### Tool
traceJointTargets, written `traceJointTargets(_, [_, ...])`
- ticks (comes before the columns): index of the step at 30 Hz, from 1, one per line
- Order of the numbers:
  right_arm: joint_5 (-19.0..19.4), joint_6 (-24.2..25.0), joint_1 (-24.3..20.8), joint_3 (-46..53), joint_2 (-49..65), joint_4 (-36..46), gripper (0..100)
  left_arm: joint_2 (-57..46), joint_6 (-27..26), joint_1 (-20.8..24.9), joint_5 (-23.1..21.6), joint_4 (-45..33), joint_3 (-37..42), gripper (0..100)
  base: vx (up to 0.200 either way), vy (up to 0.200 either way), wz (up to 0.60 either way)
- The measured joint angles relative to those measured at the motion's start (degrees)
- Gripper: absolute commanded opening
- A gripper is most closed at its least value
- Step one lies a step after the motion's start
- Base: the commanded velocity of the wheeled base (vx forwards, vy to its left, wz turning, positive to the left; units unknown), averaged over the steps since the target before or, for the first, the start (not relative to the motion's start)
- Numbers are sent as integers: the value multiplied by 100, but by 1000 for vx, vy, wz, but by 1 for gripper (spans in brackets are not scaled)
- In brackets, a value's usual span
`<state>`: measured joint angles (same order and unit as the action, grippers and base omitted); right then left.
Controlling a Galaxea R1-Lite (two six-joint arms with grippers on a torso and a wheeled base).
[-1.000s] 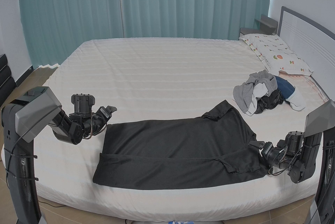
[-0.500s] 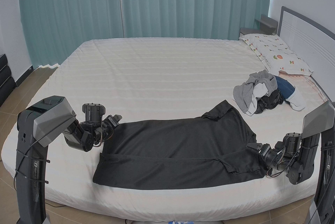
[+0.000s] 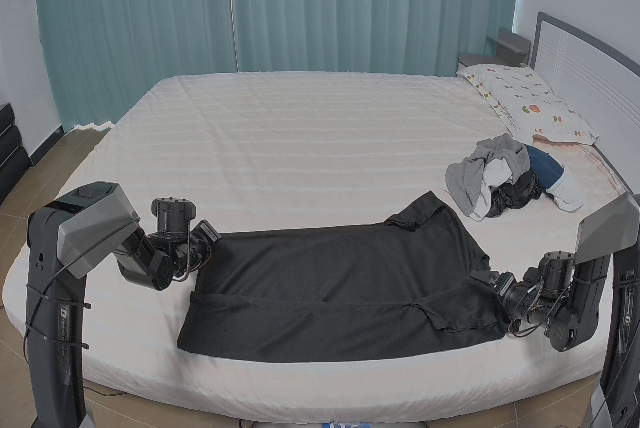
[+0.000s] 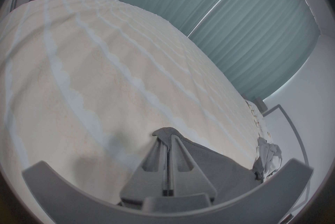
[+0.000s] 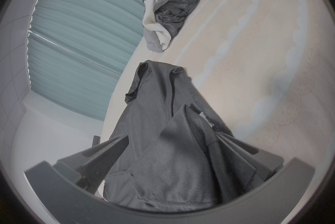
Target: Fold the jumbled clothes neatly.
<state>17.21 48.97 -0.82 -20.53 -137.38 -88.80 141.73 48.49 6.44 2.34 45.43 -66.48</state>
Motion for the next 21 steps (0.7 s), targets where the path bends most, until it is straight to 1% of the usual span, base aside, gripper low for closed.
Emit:
traceJointTargets(5, [-137,-63,-150,-127,116,-2,100,-173,224,-16,1,200,187,0,0,0,0])
traceJointTargets(9, [-151,-332,-196,-271,267,72,100,-251,282,-21,0,276,280,0,0,0,0])
traceJointTargets(12, [-151,-600,-190,-367,474,477,100,-284,343,-21,-7,290,306,0,0,0,0])
traceJointTargets(17, [-162,-1109,-188,-522,786,1485,100,-311,411,-21,-16,301,317,0,0,0,0])
traceJointTargets(18, [-173,-1180,-183,-538,819,1593,100,-313,419,-21,-18,301,322,0,0,0,0])
traceJointTargets(19, [-206,-1353,-152,-571,892,1786,100,-319,430,-21,-18,304,328,0,0,0,0])
traceJointTargets(21, [-271,-1470,-80,-625,973,1879,100,-325,441,-22,-21,304,339,0,0,0,0])
